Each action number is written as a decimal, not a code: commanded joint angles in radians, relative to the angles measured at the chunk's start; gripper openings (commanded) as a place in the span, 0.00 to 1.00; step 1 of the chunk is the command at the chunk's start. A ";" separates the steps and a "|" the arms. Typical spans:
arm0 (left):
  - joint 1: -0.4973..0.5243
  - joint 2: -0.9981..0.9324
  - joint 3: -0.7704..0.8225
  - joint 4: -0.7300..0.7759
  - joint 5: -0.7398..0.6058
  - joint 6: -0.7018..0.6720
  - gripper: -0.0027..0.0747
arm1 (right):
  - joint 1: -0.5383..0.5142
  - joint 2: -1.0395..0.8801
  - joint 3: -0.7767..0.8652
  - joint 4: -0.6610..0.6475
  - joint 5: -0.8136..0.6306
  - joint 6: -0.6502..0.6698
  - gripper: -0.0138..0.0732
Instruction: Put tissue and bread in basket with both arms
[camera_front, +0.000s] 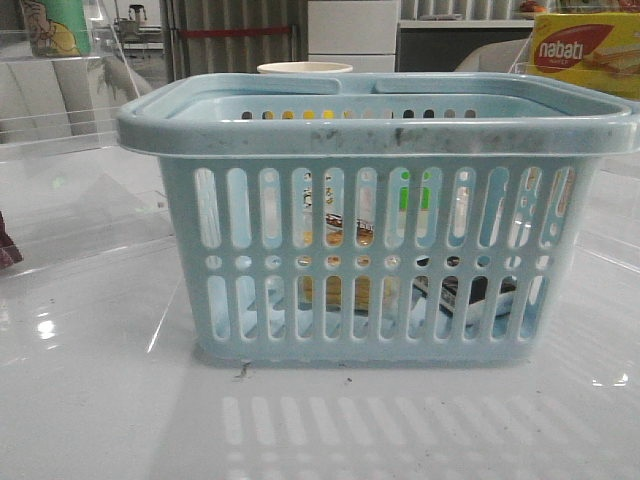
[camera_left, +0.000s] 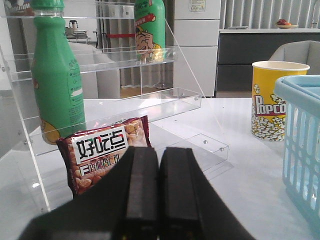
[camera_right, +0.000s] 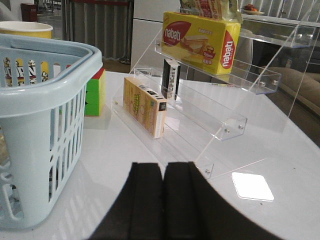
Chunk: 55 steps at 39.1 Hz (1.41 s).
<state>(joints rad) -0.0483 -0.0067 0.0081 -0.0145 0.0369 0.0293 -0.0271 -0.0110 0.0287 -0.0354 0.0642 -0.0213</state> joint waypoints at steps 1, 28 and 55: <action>0.001 -0.016 -0.003 -0.006 -0.094 -0.005 0.15 | -0.005 -0.018 0.001 0.000 -0.097 -0.005 0.19; 0.001 -0.016 -0.003 -0.006 -0.094 -0.005 0.15 | -0.005 -0.017 0.001 -0.001 -0.105 0.063 0.19; 0.001 -0.016 -0.003 -0.006 -0.094 -0.005 0.15 | -0.005 -0.017 0.001 -0.001 -0.105 0.063 0.19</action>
<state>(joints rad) -0.0483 -0.0067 0.0081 -0.0145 0.0369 0.0293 -0.0271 -0.0110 0.0287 -0.0354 0.0531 0.0440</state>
